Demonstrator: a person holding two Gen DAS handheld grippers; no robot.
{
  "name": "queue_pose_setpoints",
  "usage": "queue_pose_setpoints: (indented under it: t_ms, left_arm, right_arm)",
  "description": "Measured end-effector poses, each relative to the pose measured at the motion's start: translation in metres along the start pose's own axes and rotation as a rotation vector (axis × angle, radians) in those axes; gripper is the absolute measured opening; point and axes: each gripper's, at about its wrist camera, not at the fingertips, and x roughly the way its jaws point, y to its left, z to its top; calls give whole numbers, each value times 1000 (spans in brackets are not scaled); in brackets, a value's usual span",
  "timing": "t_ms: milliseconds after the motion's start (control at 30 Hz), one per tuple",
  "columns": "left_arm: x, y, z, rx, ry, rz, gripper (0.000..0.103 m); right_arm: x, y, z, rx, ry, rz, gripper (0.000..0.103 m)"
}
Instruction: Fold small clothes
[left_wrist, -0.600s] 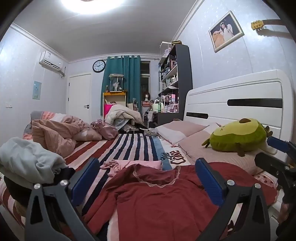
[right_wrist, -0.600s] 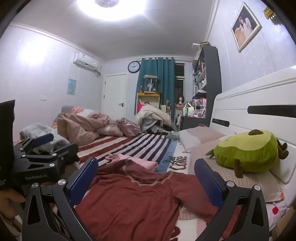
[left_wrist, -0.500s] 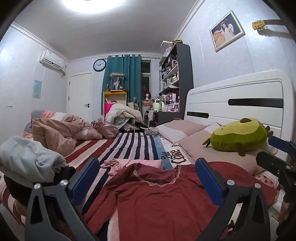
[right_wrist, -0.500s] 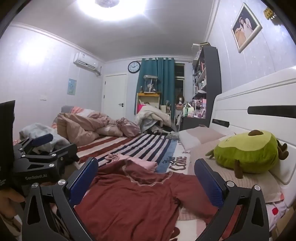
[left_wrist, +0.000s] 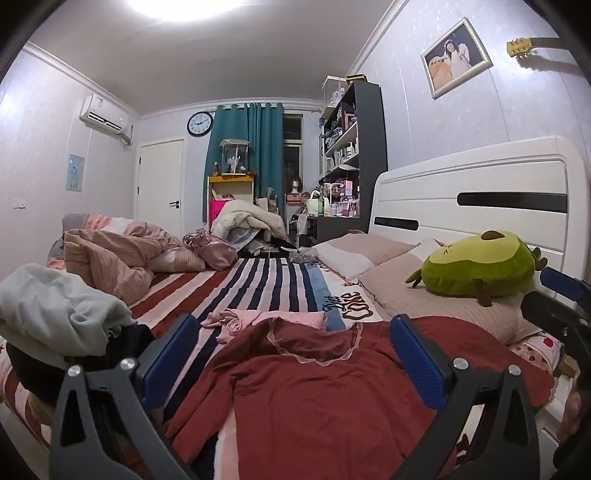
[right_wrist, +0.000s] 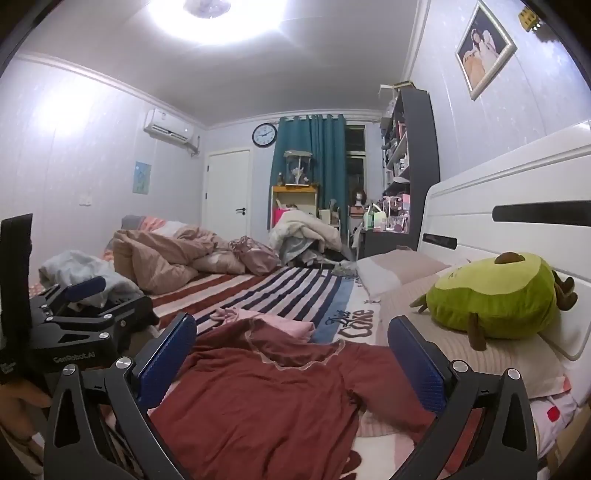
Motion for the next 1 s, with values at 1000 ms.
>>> queue_pose_setpoints:
  t_ms: [1000]
  left_arm:
    - [4, 0, -5, -14, 25, -3, 102]
  right_arm:
    - [-6, -4, -7, 64, 13, -4, 103]
